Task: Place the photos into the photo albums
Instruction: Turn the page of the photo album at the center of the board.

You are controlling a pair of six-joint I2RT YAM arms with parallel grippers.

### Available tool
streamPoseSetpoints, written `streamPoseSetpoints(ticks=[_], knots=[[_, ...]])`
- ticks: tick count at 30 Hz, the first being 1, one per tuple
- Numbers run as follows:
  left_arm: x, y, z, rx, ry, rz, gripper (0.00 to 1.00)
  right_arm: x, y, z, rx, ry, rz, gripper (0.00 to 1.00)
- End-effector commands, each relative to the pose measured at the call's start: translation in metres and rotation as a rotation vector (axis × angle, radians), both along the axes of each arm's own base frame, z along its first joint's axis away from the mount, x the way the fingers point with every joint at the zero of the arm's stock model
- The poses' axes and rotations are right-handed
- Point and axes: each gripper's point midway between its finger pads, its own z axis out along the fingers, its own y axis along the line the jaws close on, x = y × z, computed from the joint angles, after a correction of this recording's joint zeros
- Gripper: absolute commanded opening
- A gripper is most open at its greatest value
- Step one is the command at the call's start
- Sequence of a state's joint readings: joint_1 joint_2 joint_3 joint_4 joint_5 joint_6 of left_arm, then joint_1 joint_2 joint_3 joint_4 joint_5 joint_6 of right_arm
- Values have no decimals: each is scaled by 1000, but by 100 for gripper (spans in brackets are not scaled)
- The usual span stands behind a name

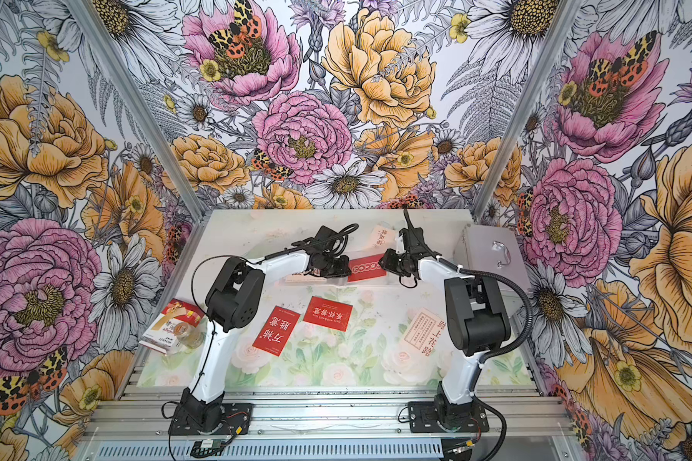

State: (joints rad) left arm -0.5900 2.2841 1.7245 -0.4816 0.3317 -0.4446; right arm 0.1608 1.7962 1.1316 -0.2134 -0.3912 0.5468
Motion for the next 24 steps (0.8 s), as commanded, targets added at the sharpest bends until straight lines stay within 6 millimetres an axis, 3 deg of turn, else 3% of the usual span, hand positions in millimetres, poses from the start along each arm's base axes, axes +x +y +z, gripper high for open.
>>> streamPoseSetpoints(ticks=[1, 7, 24], knots=[[-6, -7, -13, -5, 30, -31, 11, 6, 17, 45, 88, -76, 37, 38], [-8, -11, -7, -29, 33, -38, 11, 3, 27, 65, 154, -90, 64, 39], [-7, -14, 20, -83, -5, -31, 11, -6, 70, 80, 272, -56, 184, 40]])
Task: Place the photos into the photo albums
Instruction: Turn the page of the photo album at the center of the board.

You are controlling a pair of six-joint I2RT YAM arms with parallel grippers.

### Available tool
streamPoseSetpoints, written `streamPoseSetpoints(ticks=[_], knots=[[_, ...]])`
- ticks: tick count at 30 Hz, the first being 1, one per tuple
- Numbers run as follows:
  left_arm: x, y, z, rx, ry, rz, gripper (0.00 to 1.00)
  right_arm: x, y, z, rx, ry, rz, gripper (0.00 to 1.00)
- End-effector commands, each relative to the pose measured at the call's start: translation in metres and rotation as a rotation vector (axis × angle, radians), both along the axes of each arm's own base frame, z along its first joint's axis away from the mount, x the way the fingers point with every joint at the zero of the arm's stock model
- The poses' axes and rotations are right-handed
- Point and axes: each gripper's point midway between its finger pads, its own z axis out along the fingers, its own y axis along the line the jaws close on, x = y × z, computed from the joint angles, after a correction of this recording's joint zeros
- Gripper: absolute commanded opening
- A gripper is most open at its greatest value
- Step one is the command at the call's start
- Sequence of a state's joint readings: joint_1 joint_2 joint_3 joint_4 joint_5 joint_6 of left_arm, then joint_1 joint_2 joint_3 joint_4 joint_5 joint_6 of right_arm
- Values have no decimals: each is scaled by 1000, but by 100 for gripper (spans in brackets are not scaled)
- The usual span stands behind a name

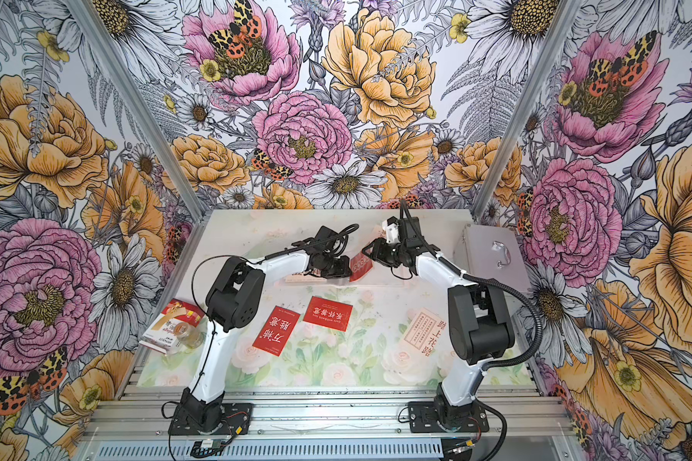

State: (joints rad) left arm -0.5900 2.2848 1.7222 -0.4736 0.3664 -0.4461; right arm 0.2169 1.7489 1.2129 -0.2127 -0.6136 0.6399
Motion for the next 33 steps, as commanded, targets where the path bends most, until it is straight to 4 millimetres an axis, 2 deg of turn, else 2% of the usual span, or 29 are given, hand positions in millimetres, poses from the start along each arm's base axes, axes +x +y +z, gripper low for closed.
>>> streamPoseSetpoints(ticks=[1, 8, 11, 21, 27, 33], knots=[[-3, -10, 21, -65, -21, -15, 11, 1, 12, 14, 45, -14, 38, 40], [-2, -6, 41, -126, -65, 8, 10, 3, 11, 0, 15, 8, 13, 41], [-2, 0, 48, -134, -79, 19, 10, 3, 18, -5, 12, 18, 28, 41], [1, 18, 62, -146, -116, 55, 10, 5, 23, 3, 18, 0, 36, 41], [3, 39, 69, -164, -142, 106, 10, 6, 26, 6, 24, 0, 39, 41], [5, 70, 77, -205, -177, 187, 11, 7, 31, 9, 30, -3, 45, 41]])
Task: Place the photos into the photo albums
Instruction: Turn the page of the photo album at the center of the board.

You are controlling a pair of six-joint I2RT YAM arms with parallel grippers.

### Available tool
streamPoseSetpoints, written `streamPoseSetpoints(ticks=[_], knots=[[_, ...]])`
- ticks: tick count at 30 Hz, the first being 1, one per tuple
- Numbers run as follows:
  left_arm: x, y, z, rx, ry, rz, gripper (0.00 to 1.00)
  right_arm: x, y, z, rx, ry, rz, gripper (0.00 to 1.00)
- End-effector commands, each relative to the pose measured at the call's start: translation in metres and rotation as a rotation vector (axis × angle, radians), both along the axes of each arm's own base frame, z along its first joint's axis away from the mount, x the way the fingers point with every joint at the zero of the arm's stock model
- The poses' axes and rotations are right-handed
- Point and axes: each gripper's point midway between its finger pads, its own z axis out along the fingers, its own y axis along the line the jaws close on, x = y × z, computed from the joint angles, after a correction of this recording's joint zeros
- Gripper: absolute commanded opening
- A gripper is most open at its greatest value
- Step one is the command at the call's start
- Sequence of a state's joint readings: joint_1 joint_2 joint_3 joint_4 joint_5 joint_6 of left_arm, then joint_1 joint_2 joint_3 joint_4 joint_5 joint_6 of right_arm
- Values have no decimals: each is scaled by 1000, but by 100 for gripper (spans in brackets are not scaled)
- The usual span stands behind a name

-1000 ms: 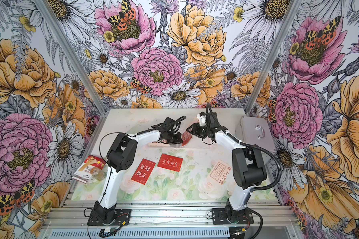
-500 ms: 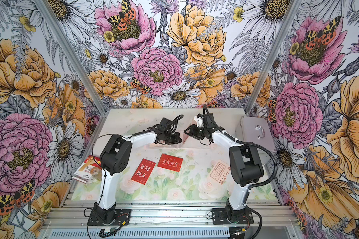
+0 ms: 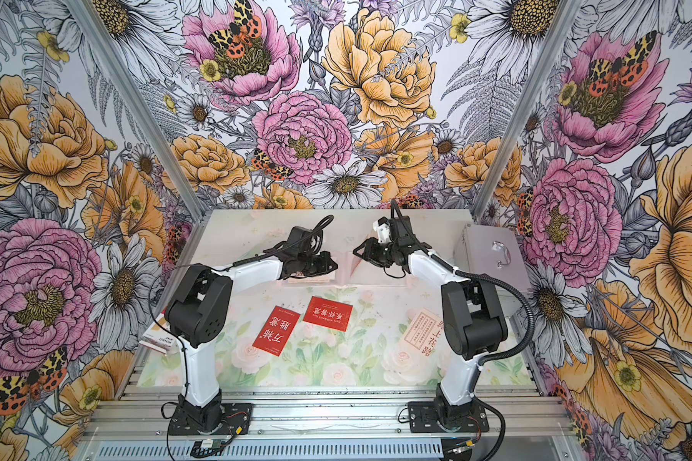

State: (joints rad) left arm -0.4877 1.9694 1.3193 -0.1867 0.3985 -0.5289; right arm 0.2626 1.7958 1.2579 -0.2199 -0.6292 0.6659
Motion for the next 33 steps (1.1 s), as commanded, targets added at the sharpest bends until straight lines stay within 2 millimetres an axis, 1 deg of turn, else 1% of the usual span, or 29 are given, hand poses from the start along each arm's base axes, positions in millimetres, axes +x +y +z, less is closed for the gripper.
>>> streamPoseSetpoints(ticks=[1, 3, 6, 7, 8, 13, 15, 16, 21, 24, 29, 33], knots=[[10, 16, 24, -52, -76, 60, 11, 8, 7, 13, 12, -35, 2, 41], [9, 28, 24, -48, -82, 86, 11, 8, 10, 15, 16, -36, 5, 41], [8, 44, 23, -47, -94, 122, 11, 7, 20, 17, 20, -39, 24, 41], [6, 49, 17, -41, -86, 132, 11, 7, 24, 18, 24, -41, 33, 41], [6, 53, 34, -61, -125, 140, 11, 7, 27, 19, 27, -42, 40, 41], [-1, 74, 40, -59, -160, 187, 11, 7, 42, 21, 35, -44, 67, 42], [-4, 81, 40, -50, -165, 202, 12, 6, 47, 20, 36, -43, 76, 41], [-6, 85, 39, -50, -164, 207, 14, 6, 49, 20, 36, -44, 81, 42], [-15, 94, 43, -67, -158, 216, 15, 4, 64, 21, 46, -40, 108, 42], [-18, 99, 44, -63, -163, 223, 15, 3, 77, 22, 50, -41, 129, 42], [-22, 108, 46, -61, -169, 240, 15, -2, 105, 19, 59, -35, 182, 42], [-26, 116, 49, -49, -179, 254, 16, -4, 117, 16, 63, -30, 205, 43]])
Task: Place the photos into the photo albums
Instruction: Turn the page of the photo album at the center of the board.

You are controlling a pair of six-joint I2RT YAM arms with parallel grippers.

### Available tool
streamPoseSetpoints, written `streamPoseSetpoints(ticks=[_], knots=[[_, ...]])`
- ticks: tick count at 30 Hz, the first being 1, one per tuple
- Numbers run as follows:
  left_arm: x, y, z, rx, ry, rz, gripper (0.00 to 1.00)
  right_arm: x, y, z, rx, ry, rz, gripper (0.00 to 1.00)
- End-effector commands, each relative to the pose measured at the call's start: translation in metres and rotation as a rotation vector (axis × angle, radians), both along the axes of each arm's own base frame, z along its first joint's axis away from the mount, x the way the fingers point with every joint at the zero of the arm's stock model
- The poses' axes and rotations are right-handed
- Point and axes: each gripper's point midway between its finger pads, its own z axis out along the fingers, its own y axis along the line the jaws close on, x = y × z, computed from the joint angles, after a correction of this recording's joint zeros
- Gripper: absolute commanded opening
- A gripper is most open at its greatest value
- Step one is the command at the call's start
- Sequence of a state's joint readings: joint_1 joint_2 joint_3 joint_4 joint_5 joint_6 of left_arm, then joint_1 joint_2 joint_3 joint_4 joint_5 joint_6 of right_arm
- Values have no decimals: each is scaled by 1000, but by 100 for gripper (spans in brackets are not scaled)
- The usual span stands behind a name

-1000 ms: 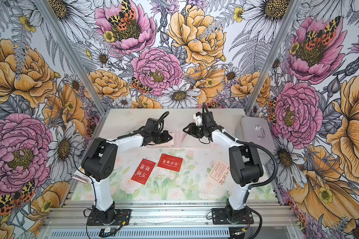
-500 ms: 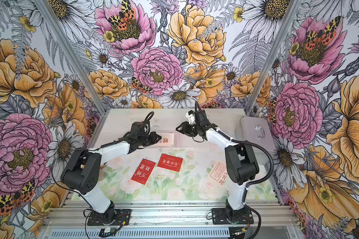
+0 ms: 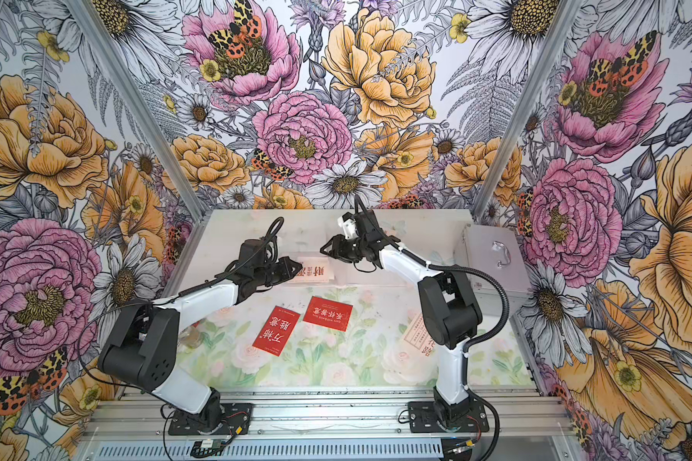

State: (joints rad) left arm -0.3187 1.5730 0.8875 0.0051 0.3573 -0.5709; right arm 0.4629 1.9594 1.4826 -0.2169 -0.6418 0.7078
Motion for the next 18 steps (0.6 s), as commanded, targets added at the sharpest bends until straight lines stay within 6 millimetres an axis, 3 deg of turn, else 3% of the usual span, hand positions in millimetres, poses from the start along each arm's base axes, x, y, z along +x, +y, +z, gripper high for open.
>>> streamPoseSetpoints(ticks=[1, 18], knots=[[2, 13, 12, 16, -50, 35, 16, 1, 12, 3, 18, -4, 19, 43], [-11, 49, 19, 46, -90, 124, 18, -14, 33, 28, 58, -35, 79, 49]])
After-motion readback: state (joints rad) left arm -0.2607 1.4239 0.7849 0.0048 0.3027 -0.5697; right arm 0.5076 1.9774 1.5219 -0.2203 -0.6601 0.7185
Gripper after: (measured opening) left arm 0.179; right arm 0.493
